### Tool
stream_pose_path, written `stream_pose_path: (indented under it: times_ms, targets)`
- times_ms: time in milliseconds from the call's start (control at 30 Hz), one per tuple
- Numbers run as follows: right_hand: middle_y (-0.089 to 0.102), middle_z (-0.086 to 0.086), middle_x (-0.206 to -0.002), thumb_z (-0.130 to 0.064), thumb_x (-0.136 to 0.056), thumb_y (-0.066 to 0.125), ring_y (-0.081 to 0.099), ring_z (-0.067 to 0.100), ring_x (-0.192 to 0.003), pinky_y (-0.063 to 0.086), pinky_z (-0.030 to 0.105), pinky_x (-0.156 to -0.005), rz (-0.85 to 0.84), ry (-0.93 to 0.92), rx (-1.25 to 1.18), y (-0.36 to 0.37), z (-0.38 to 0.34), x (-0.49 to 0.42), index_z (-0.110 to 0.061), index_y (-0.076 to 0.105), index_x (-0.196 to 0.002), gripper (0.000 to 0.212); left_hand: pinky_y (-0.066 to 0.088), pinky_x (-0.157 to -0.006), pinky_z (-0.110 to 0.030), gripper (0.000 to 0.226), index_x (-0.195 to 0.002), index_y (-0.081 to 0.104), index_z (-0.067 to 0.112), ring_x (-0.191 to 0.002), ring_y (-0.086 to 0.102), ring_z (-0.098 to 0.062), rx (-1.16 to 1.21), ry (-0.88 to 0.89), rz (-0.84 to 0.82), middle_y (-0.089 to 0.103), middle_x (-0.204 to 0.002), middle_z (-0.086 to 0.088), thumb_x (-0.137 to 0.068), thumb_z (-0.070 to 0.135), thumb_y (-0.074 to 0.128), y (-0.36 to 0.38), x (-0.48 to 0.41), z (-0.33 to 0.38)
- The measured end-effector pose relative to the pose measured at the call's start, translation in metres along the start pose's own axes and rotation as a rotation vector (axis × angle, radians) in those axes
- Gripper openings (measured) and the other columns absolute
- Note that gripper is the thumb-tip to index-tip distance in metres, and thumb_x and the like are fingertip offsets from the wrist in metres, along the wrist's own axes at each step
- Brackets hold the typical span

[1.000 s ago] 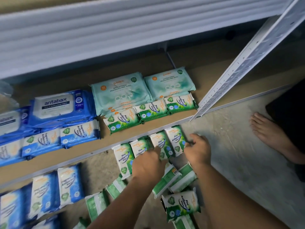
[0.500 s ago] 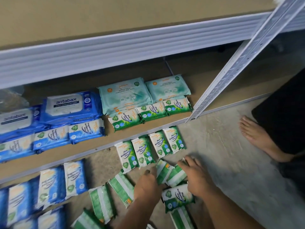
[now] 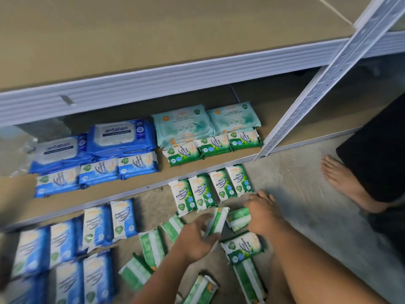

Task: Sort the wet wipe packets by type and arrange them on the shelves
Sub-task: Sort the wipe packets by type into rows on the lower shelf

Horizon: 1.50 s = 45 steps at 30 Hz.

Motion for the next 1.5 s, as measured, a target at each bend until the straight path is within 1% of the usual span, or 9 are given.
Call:
stream_pose_path:
  times_ms: [167,267,400,633,800,933,1133,1300,1500]
  targets:
    - [0.072,-0.001,-0.084,-0.029,-0.059,0.083,0.067,0.015,-0.076,0.048,0.022,-0.064,-0.184,0.333,-0.620,-0.010,-0.011,0.038,-0.015,0.076,-0.092,0.036,0.050,-0.080,-0.028,0.046,-0.133,0.058,0.037,-0.101,0.068,-0.017,0.352,-0.058,-0.006,0.071,-0.117,0.000,-0.089,0.041,0.074,-0.026,0.041,0.004]
    - [0.076,0.005,-0.091,-0.034,-0.062,0.086,0.066,0.019,-0.073,0.038,0.028,-0.064,-0.424,0.425,-1.294,0.005,-0.037,0.070,-0.012,0.073,-0.106,0.051,0.049,-0.073,-0.032,0.061,-0.128,0.065,0.016,-0.091,0.068,-0.024,0.872,-0.103,0.011,0.073,-0.107,-0.006,-0.070,0.025,0.082,-0.039,0.075,0.010]
    - [0.073,0.011,-0.087,-0.029,-0.080,0.070,0.066,0.024,-0.070,0.031,0.030,-0.055,-0.549,0.347,-1.686,-0.003,-0.076,0.113,-0.009,0.067,-0.105,0.032,0.059,-0.066,-0.037,0.060,-0.124,0.059,-0.002,-0.085,0.071,-0.032,1.273,-0.040,-0.020,0.071,-0.104,-0.021,-0.067,0.014,0.051,-0.051,0.120,0.032]
    - [0.063,0.019,-0.086,-0.025,-0.081,0.055,0.055,0.027,-0.065,0.029,0.030,-0.055,-0.442,0.305,-2.113,-0.019,-0.097,0.159,0.000,0.064,-0.100,0.033,0.059,-0.081,-0.047,0.027,-0.117,0.055,-0.003,-0.086,0.067,-0.036,1.199,-0.140,0.077,0.070,-0.096,-0.023,-0.097,0.013,0.045,-0.073,0.167,0.046]
    - [0.067,0.033,-0.109,-0.026,-0.080,0.046,0.060,0.032,-0.067,0.039,0.031,-0.058,-0.386,0.338,-2.215,-0.025,-0.098,0.169,0.007,0.072,-0.098,0.046,0.059,-0.066,-0.036,0.030,-0.122,0.057,0.000,-0.075,0.070,-0.029,1.095,-0.148,0.165,0.073,-0.093,-0.020,-0.098,0.018,0.053,-0.077,0.183,0.054]
    - [0.068,0.031,-0.112,-0.025,-0.085,0.061,0.063,0.032,-0.071,0.048,0.034,-0.062,-0.372,0.324,-2.197,-0.029,-0.097,0.173,0.005,0.069,-0.113,0.042,0.056,-0.087,-0.049,0.032,-0.122,0.059,0.004,-0.083,0.070,-0.032,1.042,-0.164,0.176,0.075,-0.095,-0.019,-0.096,0.023,0.057,-0.077,0.186,0.055]
    - [0.073,0.025,-0.100,-0.002,-0.089,0.067,0.069,0.034,-0.081,0.054,0.039,-0.066,-0.214,0.395,-1.915,-0.022,-0.094,0.162,-0.001,0.063,-0.121,0.032,0.055,-0.082,-0.036,0.023,-0.123,0.061,0.022,-0.093,0.072,-0.019,0.678,-0.059,0.228,0.075,-0.104,0.001,-0.101,0.027,0.059,-0.075,0.190,0.057]
    - [0.069,0.008,-0.117,0.007,-0.087,0.066,0.071,0.037,-0.094,0.060,0.053,-0.070,-0.089,0.412,-1.729,-0.026,-0.085,0.166,-0.043,0.045,-0.142,0.077,0.054,-0.068,-0.022,0.070,-0.140,0.034,0.055,-0.094,0.072,-0.013,0.667,-0.006,0.211,0.068,-0.116,0.000,-0.093,0.020,0.072,-0.073,0.192,0.052]
    - [0.063,0.006,-0.117,0.010,-0.086,0.065,0.071,0.036,-0.091,0.061,0.056,-0.066,-0.044,0.394,-1.577,-0.033,-0.074,0.171,-0.052,0.033,-0.142,0.090,0.049,-0.060,-0.022,0.054,-0.131,0.048,0.042,-0.071,0.059,-0.018,0.596,0.030,0.181,0.072,-0.088,-0.007,-0.092,0.016,0.073,-0.068,0.184,0.055]
Point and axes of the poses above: each hand's wrist, its own x-axis away from the middle knuckle, its own y-axis out of the palm, z = x × y, the point moved 4 cm from there along -x, towards the middle knuckle
